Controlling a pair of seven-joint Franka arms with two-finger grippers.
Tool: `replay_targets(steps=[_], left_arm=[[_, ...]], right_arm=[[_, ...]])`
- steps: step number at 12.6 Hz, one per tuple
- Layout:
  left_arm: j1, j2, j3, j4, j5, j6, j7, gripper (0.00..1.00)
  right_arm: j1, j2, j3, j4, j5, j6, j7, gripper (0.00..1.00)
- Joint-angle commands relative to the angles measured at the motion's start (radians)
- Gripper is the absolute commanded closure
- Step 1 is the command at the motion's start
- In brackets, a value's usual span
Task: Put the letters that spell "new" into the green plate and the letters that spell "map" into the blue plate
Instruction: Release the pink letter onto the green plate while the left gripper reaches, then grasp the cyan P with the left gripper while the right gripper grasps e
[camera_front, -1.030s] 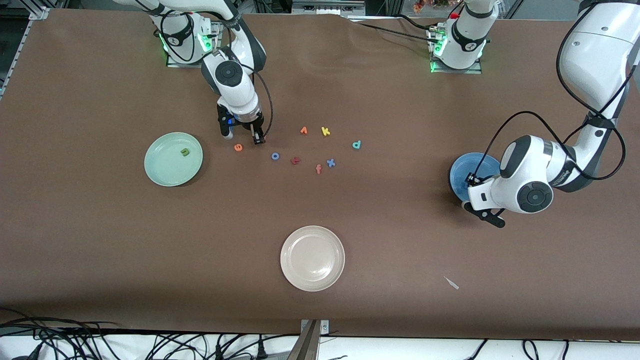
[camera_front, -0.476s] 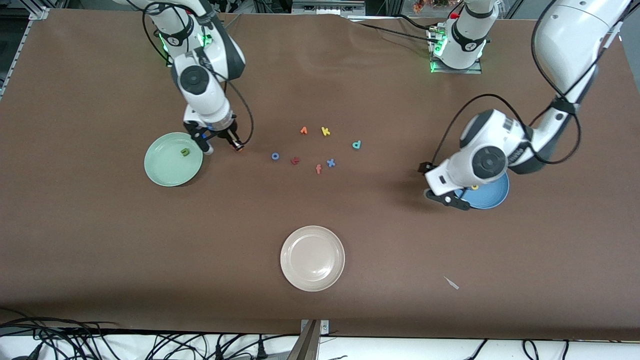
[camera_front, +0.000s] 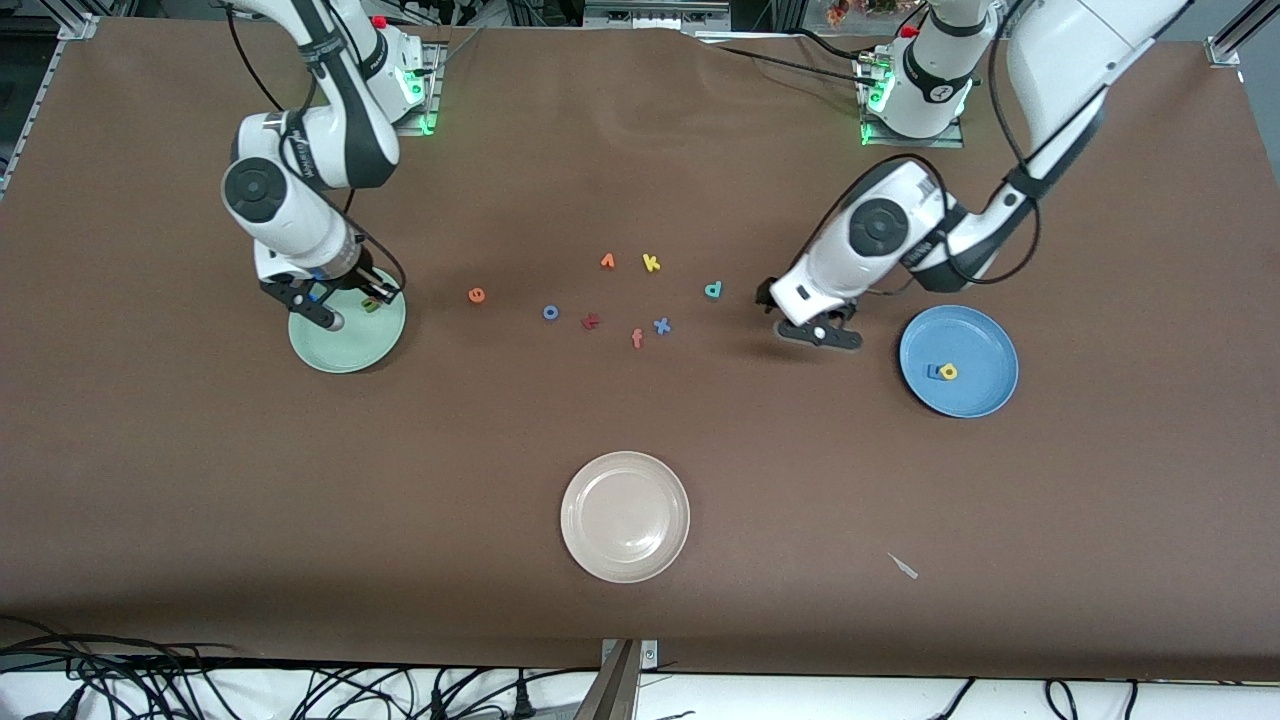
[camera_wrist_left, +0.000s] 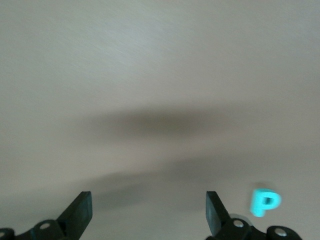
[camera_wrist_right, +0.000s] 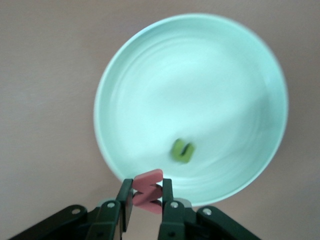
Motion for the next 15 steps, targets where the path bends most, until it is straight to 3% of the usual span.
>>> replay_targets(steps=[1,5,6,7,11,15], left_arm=[[-0.12,-0.003,0.005,-0.008,0.106,0.009,-0.219,0.0],[-0.219,0.094,0.015,0.027,0.23,0.013,-0.427,0.02],[-0.22,0.122,0.015,0.041,0.256,0.013,-0.445,0.03],[-0.233,0.137,0.015,0.062,0.273,0.012,-0.461,0.04],[-0.305,0.165,0.057,0.125,0.275,0.01,-0.476,0.07],[-0.317,0.169,0.074,0.126,0.279,0.009,-0.459,0.21]], right_arm=[[0.005,0.015,-0.069,-0.018,-0.011,0.002,-0.155,0.93],[-0.012,0.093,-0.134,-0.021,-0.003,0.065,-0.323,0.88],[-0.014,0.101,-0.134,-0.021,-0.003,0.083,-0.326,0.62],[-0.014,0.098,-0.134,-0.019,-0.003,0.086,-0.326,0.01],[-0.003,0.058,-0.11,-0.013,-0.003,0.073,-0.299,0.0],[-0.003,0.026,0.036,0.01,-0.006,0.021,-0.286,0.0]])
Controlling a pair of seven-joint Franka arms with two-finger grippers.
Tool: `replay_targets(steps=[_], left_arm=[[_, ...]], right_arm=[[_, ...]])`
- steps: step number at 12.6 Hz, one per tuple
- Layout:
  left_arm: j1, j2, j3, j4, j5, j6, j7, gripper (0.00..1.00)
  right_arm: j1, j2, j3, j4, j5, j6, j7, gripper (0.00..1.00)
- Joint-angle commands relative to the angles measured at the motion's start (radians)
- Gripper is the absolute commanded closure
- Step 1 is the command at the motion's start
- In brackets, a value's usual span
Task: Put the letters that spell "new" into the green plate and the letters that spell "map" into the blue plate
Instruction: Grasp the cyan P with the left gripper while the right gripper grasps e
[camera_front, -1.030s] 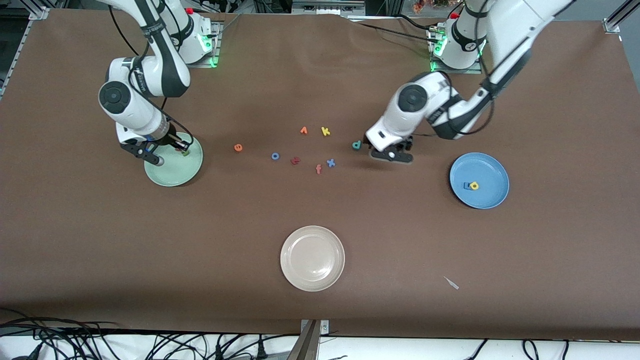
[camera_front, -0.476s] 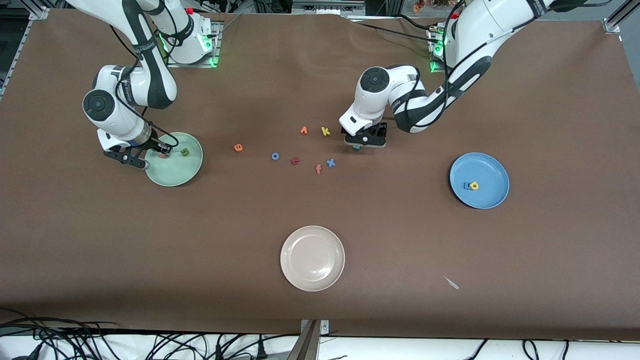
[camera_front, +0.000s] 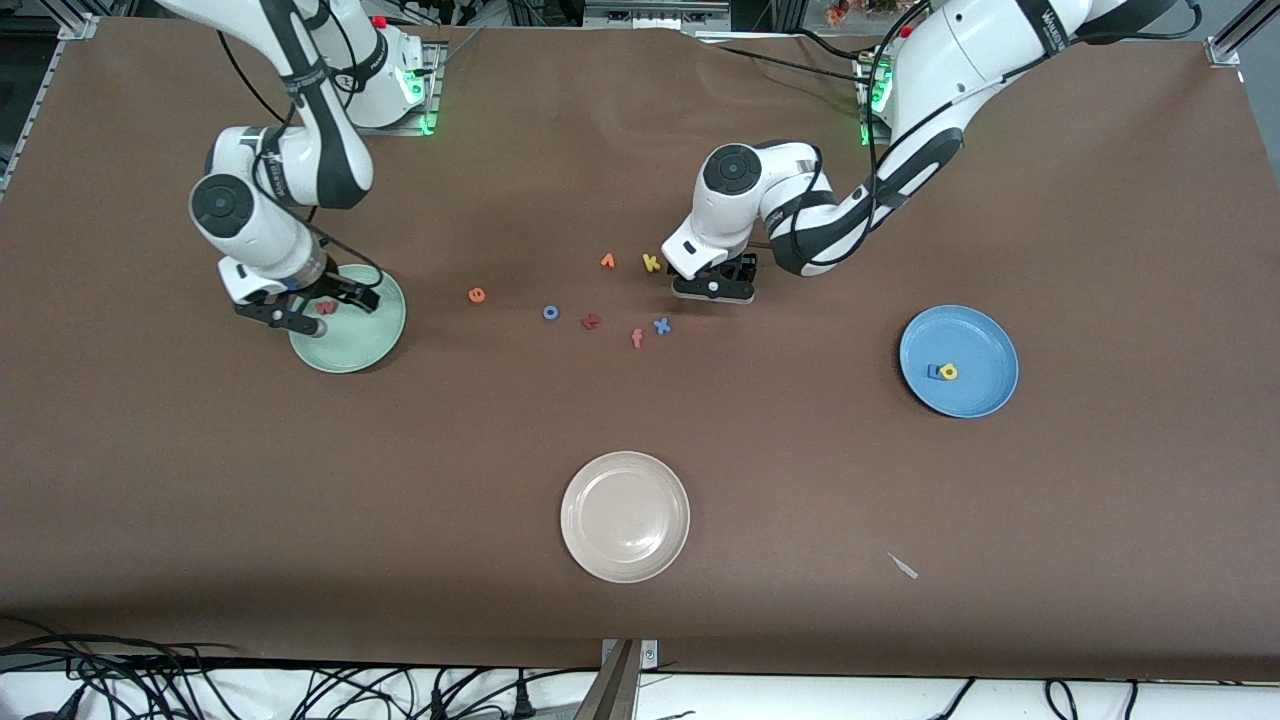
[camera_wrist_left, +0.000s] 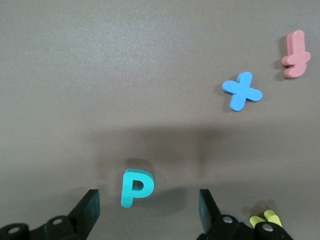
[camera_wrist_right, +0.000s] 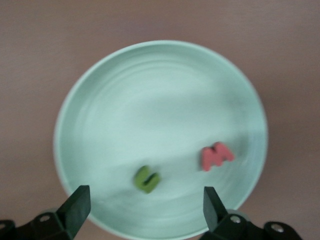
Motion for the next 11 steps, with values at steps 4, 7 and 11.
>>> replay_targets(steps=[4,7,11], left_arm=[[-0.011,0.016,0.025,0.018,0.07,-0.005,-0.018,0.33],[-0.012,0.019,0.025,0.018,0.07,-0.008,-0.027,0.71],[0.002,0.015,0.025,0.021,0.07,-0.012,-0.018,1.0]], right_arm=[[0.006,0.002,0.187,0.047,-0.003,-0.013,0.024,0.0],[0.007,0.047,0.25,0.039,0.0,0.106,0.097,0.02],[0.02,0.094,0.313,0.032,0.0,0.182,0.24,0.24]])
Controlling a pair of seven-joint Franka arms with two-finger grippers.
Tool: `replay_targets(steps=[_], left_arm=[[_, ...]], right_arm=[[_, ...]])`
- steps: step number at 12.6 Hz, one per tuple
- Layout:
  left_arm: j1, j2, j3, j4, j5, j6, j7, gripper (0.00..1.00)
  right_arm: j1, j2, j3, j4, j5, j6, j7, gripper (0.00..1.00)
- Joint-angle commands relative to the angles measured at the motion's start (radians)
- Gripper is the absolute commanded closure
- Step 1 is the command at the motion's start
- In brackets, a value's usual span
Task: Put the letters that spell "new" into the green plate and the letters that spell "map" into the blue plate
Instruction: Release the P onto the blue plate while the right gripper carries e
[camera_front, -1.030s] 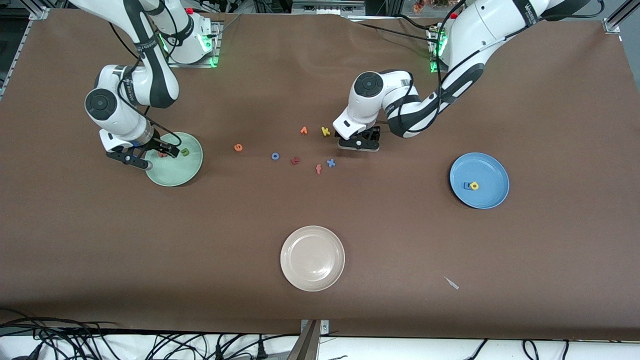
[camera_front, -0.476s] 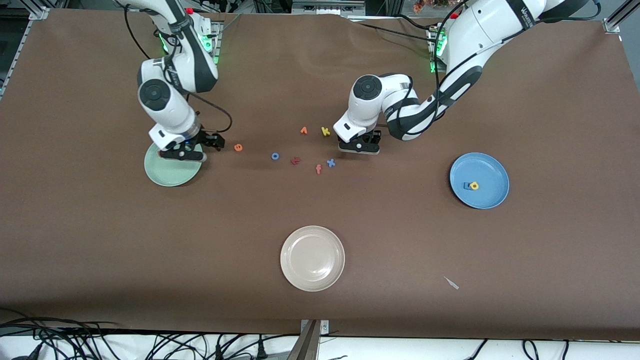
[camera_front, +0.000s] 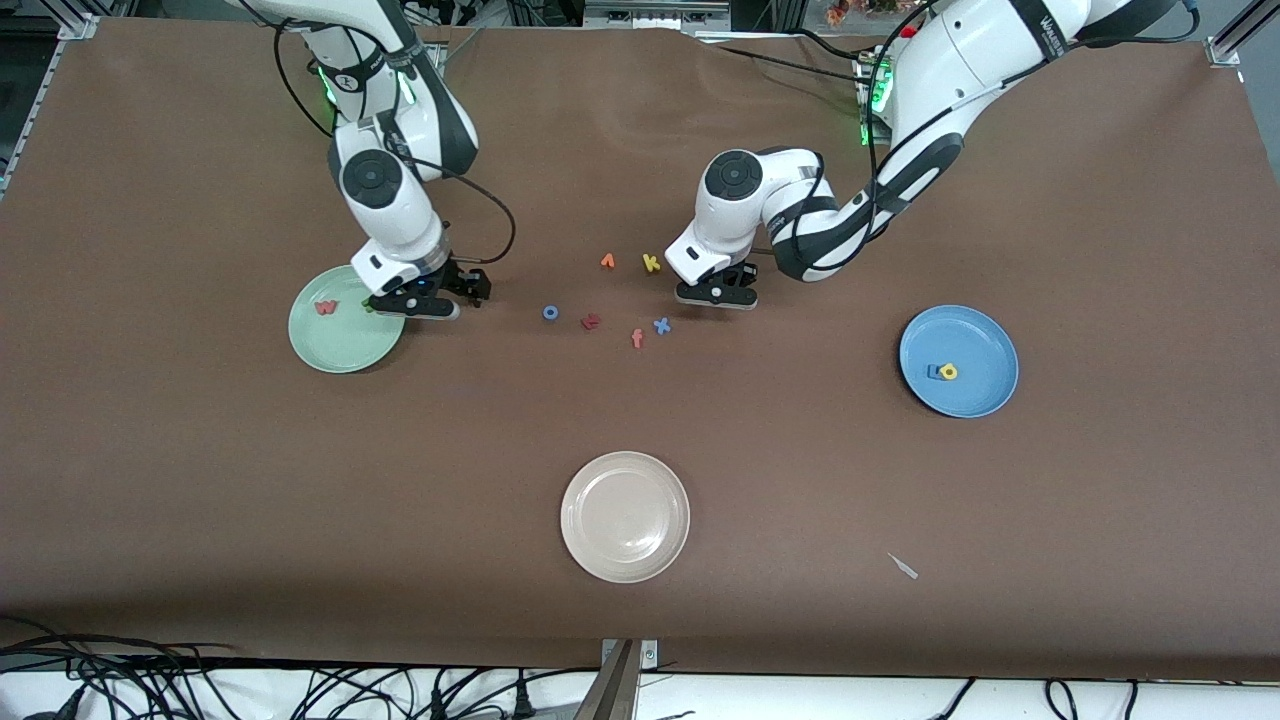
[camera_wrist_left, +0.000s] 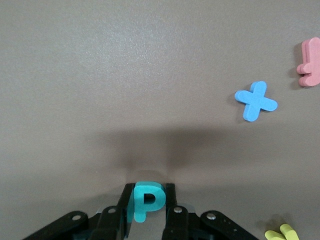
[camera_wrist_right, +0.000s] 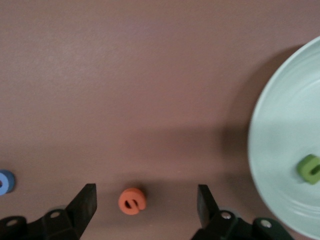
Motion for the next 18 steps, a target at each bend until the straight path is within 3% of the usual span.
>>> replay_targets(steps=[1,3,6,8,11,14,18], left_arm=[[0.02,-0.004,0.003,0.015,0.037,-0.027,-0.016,1.0],[0.114,-0.018,-0.026,0.018,0.016,-0.1,0.089,1.0],[0.316,-0.017,-0.157,0.041,-0.049,-0.261,0.293,1.0],[0.404,-0.017,-0.192,0.116,-0.11,-0.403,0.468,1.0],[0.442,-0.004,-0.158,0.27,-0.138,-0.611,0.721,1.0],[0.531,-0.006,-0.129,0.295,-0.132,-0.653,0.939,1.0],[0.545,-0.004,0.001,0.315,-0.115,-0.646,1.186,1.0]], right_arm=[[0.015,0.021,0.013,-0.004,0.0,0.025,0.059,0.28],[0.037,0.038,0.013,-0.006,0.0,0.025,0.096,0.35],[0.055,0.059,0.013,-0.025,0.001,0.065,0.108,0.39],[0.058,0.061,0.013,-0.033,0.001,0.077,0.108,0.44],[0.058,0.061,0.013,-0.035,0.001,0.077,0.108,0.62],[0.055,0.061,0.012,-0.035,0.001,0.077,0.108,0.81],[0.055,0.021,-0.007,-0.027,0.003,0.07,0.113,0.85]])
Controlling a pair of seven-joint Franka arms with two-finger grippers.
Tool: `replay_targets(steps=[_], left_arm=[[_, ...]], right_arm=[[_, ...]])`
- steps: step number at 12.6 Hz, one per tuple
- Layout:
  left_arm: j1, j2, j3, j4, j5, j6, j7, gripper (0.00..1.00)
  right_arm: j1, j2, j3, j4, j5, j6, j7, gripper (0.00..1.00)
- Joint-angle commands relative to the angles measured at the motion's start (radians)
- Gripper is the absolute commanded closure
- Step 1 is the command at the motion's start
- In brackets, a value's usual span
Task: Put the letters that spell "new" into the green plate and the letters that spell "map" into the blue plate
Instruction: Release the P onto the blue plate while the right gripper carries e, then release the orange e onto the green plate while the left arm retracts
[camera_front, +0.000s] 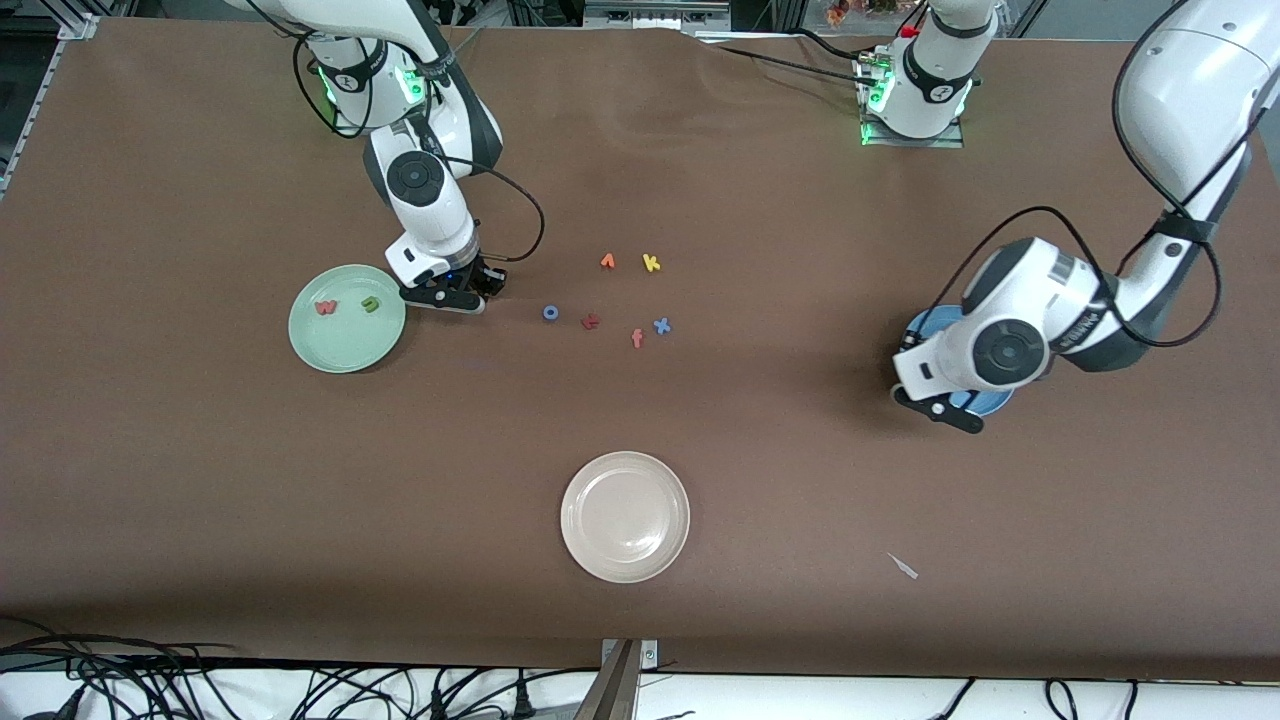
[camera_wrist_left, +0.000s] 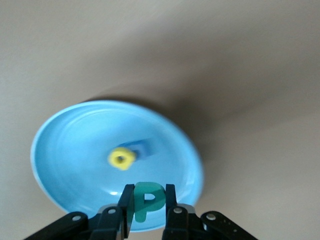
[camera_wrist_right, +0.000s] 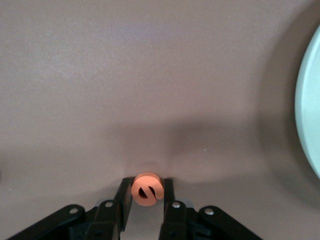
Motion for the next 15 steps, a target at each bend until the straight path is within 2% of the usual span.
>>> replay_targets(steps=[1,2,3,5,7,10,14,15], left_arm=[[-0.015,0.009,0.067,0.04,-0.007,-0.008,0.115,0.89],[-0.013,0.009,0.081,0.053,-0.008,-0.008,0.136,0.22],[-0.01,0.0,0.082,0.058,-0.01,-0.014,0.141,0.0],[-0.009,-0.011,0.079,0.121,-0.026,-0.091,0.139,0.0],[-0.01,-0.011,0.078,0.193,-0.026,-0.189,0.144,0.0],[-0.009,-0.011,0.075,0.277,-0.028,-0.29,0.144,0.0],[-0.001,-0.013,0.075,0.34,-0.037,-0.337,0.127,0.0],[0.017,-0.027,0.079,0.342,-0.075,-0.331,0.124,0.0]], right_arm=[[0.007,-0.057,-0.049,-0.004,0.001,0.002,0.005,0.85],[0.007,-0.077,-0.075,-0.001,-0.002,-0.014,-0.015,0.84],[0.007,-0.1,-0.111,0.015,-0.003,-0.067,-0.056,0.84],[0.007,-0.12,-0.187,0.095,-0.005,-0.255,-0.185,0.84],[0.005,-0.114,-0.271,0.132,-0.006,-0.316,-0.334,0.84],[-0.024,-0.065,-0.349,0.131,-0.006,-0.256,-0.536,0.84],[-0.093,0.001,-0.353,0.097,-0.003,-0.137,-0.673,0.84],[-0.102,0.004,-0.353,0.083,-0.003,-0.114,-0.681,0.84]])
